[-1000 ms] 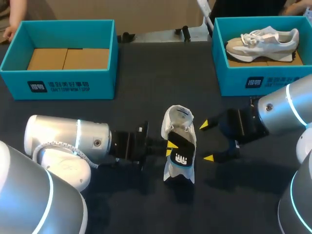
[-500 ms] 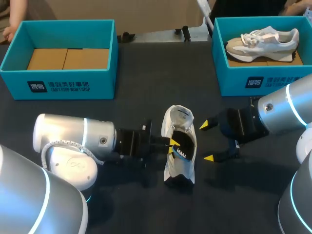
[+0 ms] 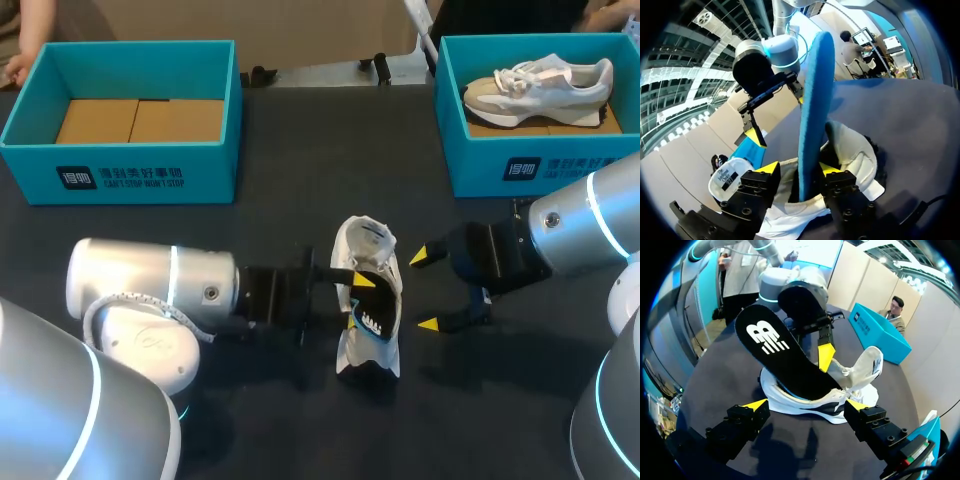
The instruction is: Take the shoe out of the shoebox, open the shoe tongue, remove and reinsert the insole, then place the shoe into the shoebox
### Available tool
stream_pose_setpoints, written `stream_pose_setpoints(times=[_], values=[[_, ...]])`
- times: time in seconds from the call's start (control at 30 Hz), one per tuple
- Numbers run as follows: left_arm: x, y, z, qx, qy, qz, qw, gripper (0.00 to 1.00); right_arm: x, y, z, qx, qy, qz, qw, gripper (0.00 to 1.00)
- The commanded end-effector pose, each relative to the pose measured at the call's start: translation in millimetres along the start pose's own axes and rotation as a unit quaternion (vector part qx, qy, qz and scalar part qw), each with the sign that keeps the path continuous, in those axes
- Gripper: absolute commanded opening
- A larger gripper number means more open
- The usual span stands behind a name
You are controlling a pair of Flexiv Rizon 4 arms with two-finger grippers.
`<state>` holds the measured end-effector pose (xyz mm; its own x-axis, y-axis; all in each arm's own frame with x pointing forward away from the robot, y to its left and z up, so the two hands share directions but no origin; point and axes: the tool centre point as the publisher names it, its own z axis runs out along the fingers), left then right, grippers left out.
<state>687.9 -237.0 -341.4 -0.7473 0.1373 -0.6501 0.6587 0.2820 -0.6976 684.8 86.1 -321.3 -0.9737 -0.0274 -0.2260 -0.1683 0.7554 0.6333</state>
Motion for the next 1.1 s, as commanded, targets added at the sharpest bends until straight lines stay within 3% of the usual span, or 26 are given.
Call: stream_pose_setpoints(times=[0.03, 0.2, 0.27, 0.33, 0.37, 0.4, 0.67, 1.1], values=[[5.4, -6, -9, 0.000, -0.002, 0.005, 1.000, 0.48, 1.4, 0.1, 0, 0.000, -0.001, 0.000, 1.000, 1.00], [4.1, -6, -4, -0.005, 0.018, 0.010, 1.000, 0.45, 1.4, 0.1, 0, 0.000, -0.001, 0.000, 1.000, 1.00], [2.8, -6, -2, -0.004, 0.022, 0.015, 1.000, 0.38, 1.4, 0.1, 0, 0.000, -0.001, 0.000, 1.000, 1.00], [2.2, -7, 0, -0.002, 0.023, 0.018, 1.000, 0.26, 1.4, 0.1, 0, 0.000, -0.001, 0.000, 1.000, 1.00], [2.4, -8, 1, -0.001, 0.025, 0.020, 0.999, 0.07, 1.4, 0.1, 0, 0.000, -0.001, 0.000, 1.000, 1.00], [3.2, -8, 2, 0.000, 0.026, 0.021, 0.999, 0.00, 1.4, 0.1, 0, 0.000, -0.001, 0.000, 1.000, 1.00], [10.3, 0, 5, -0.004, 0.005, 0.032, 0.999, 0.00, 1.4, 0.1, 0, 0.000, -0.001, 0.000, 1.000, 1.00], [6.5, 15, 16, -0.018, -0.007, 0.033, 0.999, 0.00, 1.4, 0.1, 0, 0.000, -0.001, 0.000, 1.000, 1.00]])
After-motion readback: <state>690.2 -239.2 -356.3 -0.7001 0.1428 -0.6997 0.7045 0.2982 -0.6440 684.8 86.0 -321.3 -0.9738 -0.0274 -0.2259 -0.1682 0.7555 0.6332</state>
